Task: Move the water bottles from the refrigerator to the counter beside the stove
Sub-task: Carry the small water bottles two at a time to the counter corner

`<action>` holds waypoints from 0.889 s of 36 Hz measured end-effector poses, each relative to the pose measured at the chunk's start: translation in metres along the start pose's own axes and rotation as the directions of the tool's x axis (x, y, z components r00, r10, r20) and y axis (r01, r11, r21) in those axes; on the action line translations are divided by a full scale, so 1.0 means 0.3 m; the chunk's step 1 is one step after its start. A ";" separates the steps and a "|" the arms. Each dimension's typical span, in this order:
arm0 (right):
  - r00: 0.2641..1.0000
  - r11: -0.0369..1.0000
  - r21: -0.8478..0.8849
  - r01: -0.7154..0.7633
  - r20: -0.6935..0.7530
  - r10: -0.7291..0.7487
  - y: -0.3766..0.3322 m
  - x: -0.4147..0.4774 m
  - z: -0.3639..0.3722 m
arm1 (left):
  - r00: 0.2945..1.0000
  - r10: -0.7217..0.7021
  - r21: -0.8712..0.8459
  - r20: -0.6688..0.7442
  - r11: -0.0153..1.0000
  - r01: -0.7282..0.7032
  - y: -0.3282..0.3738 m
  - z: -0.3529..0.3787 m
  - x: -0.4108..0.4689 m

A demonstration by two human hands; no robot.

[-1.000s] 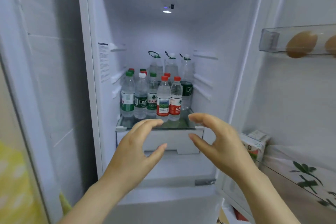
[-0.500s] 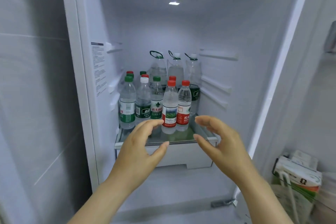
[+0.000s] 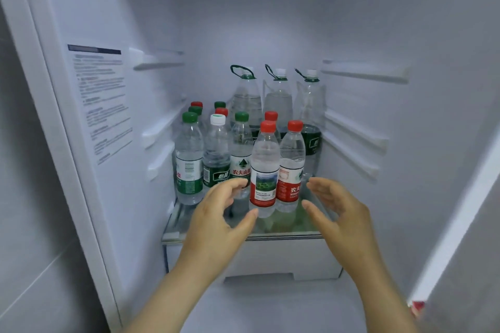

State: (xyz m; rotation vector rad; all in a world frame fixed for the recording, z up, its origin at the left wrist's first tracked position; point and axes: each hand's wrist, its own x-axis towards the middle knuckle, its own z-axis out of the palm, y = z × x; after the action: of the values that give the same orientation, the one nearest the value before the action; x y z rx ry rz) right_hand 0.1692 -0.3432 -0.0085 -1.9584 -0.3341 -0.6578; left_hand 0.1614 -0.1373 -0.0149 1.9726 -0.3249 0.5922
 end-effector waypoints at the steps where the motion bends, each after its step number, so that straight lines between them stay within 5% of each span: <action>1: 1.000 1.000 0.009 -0.016 0.002 0.016 0.021 0.014 0.009 | 1.000 -0.011 0.001 -0.006 1.000 0.011 -0.011 0.011 0.014; 32: 0.960 0.957 0.073 -0.280 0.013 0.280 0.327 0.277 0.180 | 0.974 -0.226 -0.061 0.000 0.972 0.226 -0.278 0.274 0.252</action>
State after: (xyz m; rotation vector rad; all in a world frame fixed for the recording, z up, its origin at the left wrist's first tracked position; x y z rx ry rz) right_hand 0.3018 -0.3444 -0.0515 -1.8886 -0.0777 -0.4522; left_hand 0.2859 -0.1703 -0.0679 1.9156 -0.1097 0.4366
